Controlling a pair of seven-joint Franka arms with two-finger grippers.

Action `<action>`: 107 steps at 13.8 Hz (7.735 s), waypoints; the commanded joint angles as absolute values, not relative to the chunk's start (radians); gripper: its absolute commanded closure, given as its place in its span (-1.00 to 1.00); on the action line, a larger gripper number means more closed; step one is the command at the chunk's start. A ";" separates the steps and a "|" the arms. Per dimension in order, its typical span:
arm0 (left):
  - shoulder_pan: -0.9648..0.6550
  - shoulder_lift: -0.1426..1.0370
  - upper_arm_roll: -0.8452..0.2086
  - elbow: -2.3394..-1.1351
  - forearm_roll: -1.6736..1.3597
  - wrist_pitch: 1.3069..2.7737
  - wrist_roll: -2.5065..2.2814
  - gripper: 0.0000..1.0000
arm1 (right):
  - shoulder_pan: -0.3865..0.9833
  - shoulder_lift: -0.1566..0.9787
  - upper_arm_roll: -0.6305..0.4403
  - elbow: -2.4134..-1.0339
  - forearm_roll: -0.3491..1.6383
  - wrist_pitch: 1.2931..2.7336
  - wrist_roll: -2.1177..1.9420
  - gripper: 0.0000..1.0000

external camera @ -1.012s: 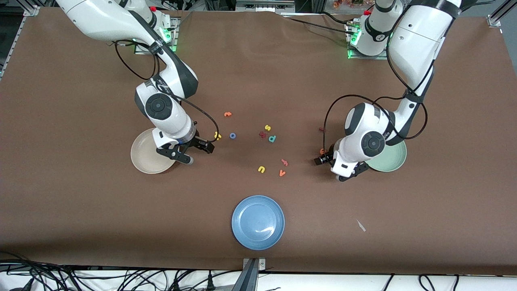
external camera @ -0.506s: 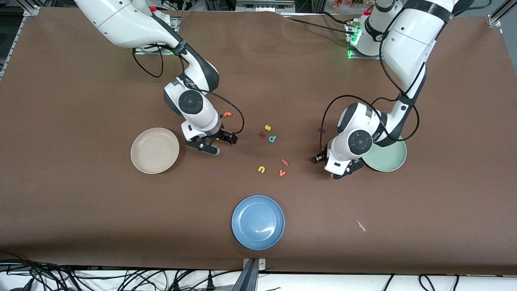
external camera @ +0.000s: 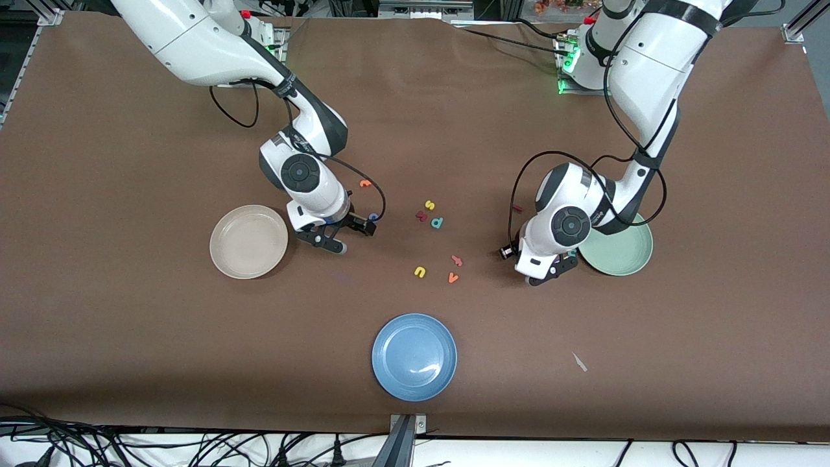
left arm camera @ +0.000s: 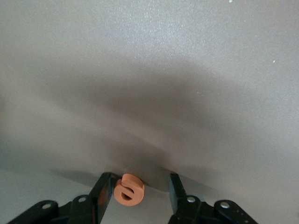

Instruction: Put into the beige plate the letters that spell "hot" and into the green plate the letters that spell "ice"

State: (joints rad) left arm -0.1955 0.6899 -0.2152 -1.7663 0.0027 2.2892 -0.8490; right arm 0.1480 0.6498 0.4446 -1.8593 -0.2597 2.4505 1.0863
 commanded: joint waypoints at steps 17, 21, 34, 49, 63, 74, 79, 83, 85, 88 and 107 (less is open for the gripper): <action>0.044 0.535 -0.210 -1.672 0.029 1.809 -0.353 1.00 | 0.137 0.637 0.442 -2.010 -0.290 2.592 1.091 0.39; 0.123 0.598 -0.207 -1.695 0.158 1.815 -0.195 0.87 | 0.109 0.592 0.442 -2.022 -0.290 2.582 1.063 0.84; 0.002 0.710 -0.258 -1.480 0.144 1.897 0.094 -0.89 | -0.279 0.363 0.522 -2.037 -0.110 2.243 0.440 0.77; 0.002 0.730 -0.255 -1.632 0.242 1.953 0.365 -0.45 | -0.022 0.480 0.514 -1.901 -0.064 2.316 0.915 -0.90; -0.009 0.747 -0.253 -1.667 0.244 2.014 0.345 0.03 | 0.272 0.666 0.377 -1.841 -0.163 2.534 1.258 -0.89; 0.002 0.733 -0.250 -1.646 0.245 2.011 0.357 -0.05 | 0.301 0.680 0.377 -1.887 -0.170 2.589 1.302 -0.54; 0.002 0.733 -0.250 -1.646 0.245 2.008 0.351 -0.06 | 0.299 0.680 0.377 -1.890 -0.176 2.592 1.302 0.37; -0.011 0.741 -0.250 -1.651 0.244 2.013 0.299 0.10 | 0.296 0.673 0.376 -1.893 -0.178 2.589 1.293 0.80; -0.009 0.741 -0.250 -1.652 0.244 2.011 0.291 0.43 | 0.282 0.657 0.377 -1.894 -0.181 2.582 1.289 0.80; -0.006 0.741 -0.250 -1.655 0.244 2.010 0.270 0.91 | 0.175 0.563 0.412 -1.946 -0.184 2.513 1.208 0.80; 0.161 0.690 -0.250 -1.578 0.166 1.608 0.311 -0.31 | -0.262 0.368 0.517 -2.072 -0.158 2.276 0.590 -0.27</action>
State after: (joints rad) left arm 0.1583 0.7029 -0.2474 -1.5805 0.1883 1.6103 0.3261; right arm -0.2620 0.3938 0.5047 -2.0515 -0.1711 2.2747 0.5625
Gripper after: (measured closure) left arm 0.722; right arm 0.361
